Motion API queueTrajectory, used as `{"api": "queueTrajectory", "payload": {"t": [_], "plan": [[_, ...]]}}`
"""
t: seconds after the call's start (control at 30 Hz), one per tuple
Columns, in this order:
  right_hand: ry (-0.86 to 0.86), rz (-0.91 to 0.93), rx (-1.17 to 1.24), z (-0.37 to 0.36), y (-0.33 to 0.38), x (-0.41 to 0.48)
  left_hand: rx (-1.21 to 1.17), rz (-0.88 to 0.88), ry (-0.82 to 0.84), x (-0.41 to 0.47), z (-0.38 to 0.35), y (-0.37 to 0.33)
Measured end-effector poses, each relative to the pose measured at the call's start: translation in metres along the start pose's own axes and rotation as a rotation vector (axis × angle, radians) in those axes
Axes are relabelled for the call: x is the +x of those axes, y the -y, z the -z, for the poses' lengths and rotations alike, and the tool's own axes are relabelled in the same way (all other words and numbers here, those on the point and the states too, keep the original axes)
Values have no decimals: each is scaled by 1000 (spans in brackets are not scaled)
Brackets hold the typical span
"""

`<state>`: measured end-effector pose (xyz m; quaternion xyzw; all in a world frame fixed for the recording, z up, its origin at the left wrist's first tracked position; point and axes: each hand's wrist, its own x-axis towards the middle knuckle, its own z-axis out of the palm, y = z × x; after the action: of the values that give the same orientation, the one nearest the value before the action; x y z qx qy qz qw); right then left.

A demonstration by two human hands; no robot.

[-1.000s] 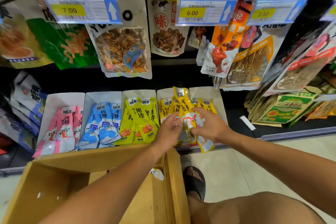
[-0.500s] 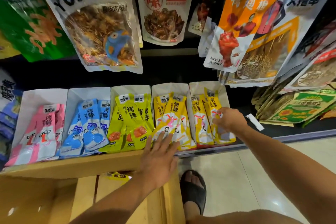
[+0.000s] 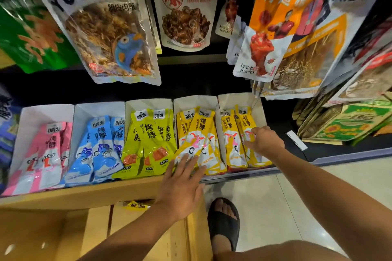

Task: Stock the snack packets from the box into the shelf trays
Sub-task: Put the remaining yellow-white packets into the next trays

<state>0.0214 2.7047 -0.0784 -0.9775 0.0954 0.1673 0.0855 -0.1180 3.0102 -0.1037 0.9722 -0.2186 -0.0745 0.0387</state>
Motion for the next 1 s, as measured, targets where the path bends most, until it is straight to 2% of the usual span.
{"api": "queueTrajectory", "payload": {"t": [0.13,0.33,0.5,0.63,0.73,0.9,1.0], "plan": [[53,89,-50,17,13,-22,-12,27,73,-11,7,2],[74,356,-160,56,43,-83,-84,66,134,-52,46,7],[71,517,-266,65,93,-146,-66,158,158,-112,52,43],[83,631,-260,38,138,-188,-53,275,177,-153,61,85],[156,674,-244,3,171,-208,-38,340,174,-191,57,114],[226,654,-300,-62,206,-235,82,455,231,-266,19,150],[316,638,-291,-97,216,-233,112,516,158,-283,18,174]]}}
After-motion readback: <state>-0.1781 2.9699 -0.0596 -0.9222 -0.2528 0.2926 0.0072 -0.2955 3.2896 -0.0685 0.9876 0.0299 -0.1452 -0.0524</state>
